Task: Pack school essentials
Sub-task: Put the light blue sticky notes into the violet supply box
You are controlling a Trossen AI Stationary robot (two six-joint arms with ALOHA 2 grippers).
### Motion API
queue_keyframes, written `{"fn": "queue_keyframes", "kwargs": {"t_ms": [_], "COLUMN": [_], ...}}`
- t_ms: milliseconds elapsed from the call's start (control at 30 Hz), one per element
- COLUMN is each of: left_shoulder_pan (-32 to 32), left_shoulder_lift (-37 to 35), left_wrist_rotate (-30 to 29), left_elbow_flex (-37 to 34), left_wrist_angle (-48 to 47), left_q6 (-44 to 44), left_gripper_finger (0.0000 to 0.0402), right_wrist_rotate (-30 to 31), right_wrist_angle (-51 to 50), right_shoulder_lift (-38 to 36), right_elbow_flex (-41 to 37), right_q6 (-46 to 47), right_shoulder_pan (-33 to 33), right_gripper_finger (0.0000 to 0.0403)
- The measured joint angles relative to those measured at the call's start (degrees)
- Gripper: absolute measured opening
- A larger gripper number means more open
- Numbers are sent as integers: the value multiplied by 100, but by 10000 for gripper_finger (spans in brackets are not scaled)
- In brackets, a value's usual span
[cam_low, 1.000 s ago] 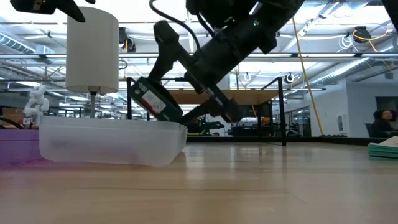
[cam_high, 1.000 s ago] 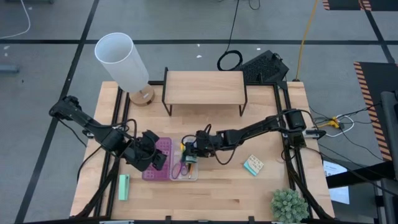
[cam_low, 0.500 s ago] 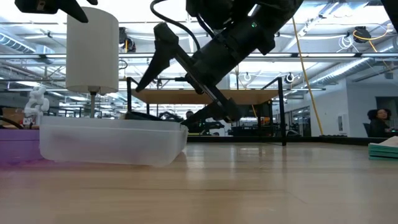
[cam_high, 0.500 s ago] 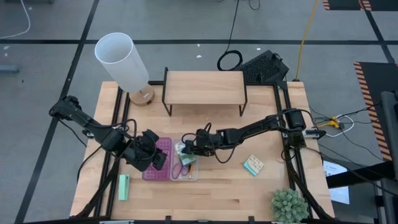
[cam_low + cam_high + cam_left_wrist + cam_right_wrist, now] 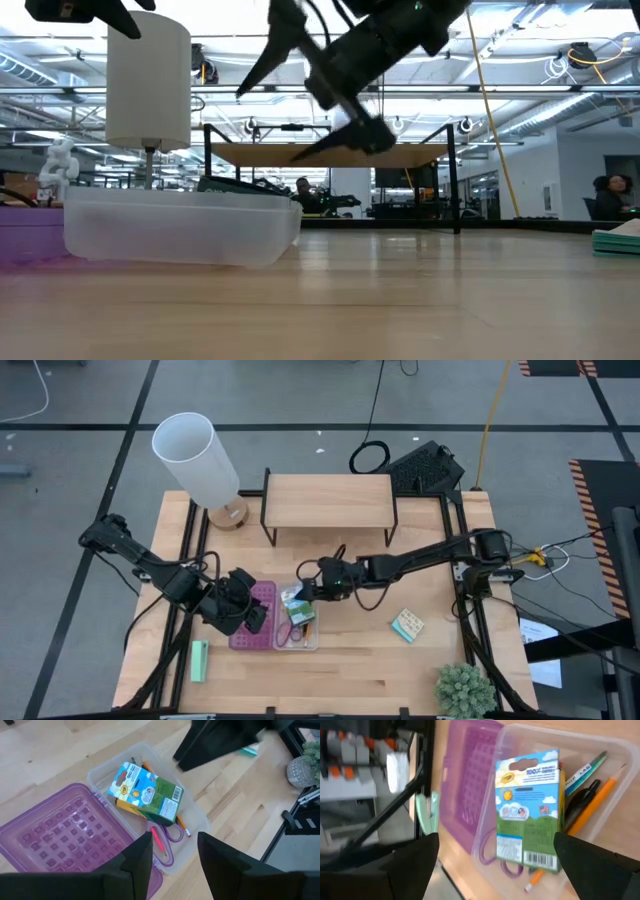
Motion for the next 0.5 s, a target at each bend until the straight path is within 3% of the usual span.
{"fn": "queue_keyframes", "kwargs": {"t_ms": [200,500], "left_shoulder_pan": [0,7], "left_shoulder_lift": [0,0], "left_wrist_rotate": [0,-26], "left_elbow_flex": [0,0], "left_wrist_angle": [-4,56], "left_q6": [219,518], "left_gripper_finger": [161,161], "right_wrist_rotate": [-724,-648], "right_wrist_angle": [-1142,-3998], "right_shoulder_lift": [-768,-2076], "right_elbow_flex": [0,-4], "right_q6": [-825,-1454], "right_shoulder_pan": [-85,289], "right_gripper_finger": [386,386]}}
